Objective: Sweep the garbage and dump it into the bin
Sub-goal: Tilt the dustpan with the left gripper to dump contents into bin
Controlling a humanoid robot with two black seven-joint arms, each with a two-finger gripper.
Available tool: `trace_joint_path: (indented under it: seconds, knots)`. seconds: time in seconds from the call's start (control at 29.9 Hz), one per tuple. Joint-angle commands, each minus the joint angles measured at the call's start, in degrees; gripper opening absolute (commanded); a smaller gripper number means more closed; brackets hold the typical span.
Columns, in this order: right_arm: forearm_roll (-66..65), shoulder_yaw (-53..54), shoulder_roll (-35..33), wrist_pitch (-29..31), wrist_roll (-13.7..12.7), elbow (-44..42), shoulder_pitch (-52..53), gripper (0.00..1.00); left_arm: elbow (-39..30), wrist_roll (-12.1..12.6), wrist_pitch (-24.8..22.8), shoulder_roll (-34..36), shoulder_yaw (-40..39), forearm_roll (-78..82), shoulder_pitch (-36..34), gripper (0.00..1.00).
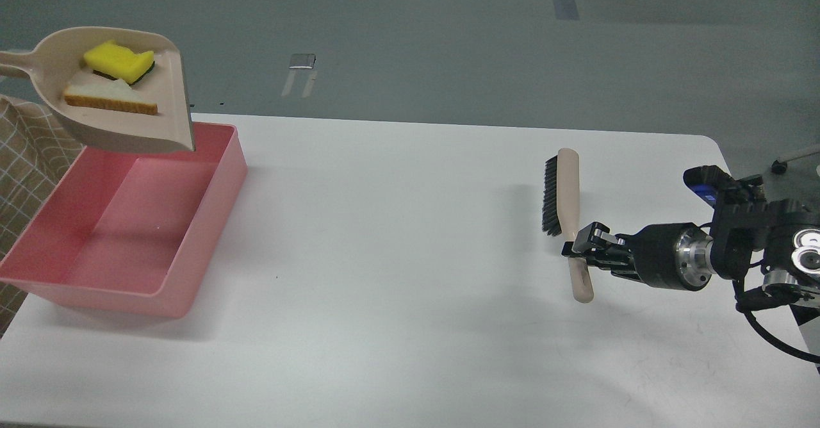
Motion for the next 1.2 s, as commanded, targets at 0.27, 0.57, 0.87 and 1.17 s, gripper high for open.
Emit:
trace_joint_path:
  seconds: [0.27,0.57,0.87,1.17]
  knots:
    - [0.0,0.03,0.02,0.0,0.0,-0.44,-0.01,0.0,-0.07,0.01,-0.27,2.51,1.09,8.48,0.0,0.0]
    - [0.0,-0.05,0.46,0.0,0.0,-0.79,-0.01,0.0,-0.16,0.01,0.87,3.57,1.0,17.18,0.0,0.0]
    - [0.0,0.04,0.73,0.0,0.0,-1.49,-0.01,0.0,-0.16,0.01,4.73,4.62,1.0,28.26,0.0,0.0]
    - [0.0,0.04,0.81,0.0,0.0,-1.49,-0.01,0.0,-0.16,0.01,11.41,4.8,1.88,39.6,0.0,0.0]
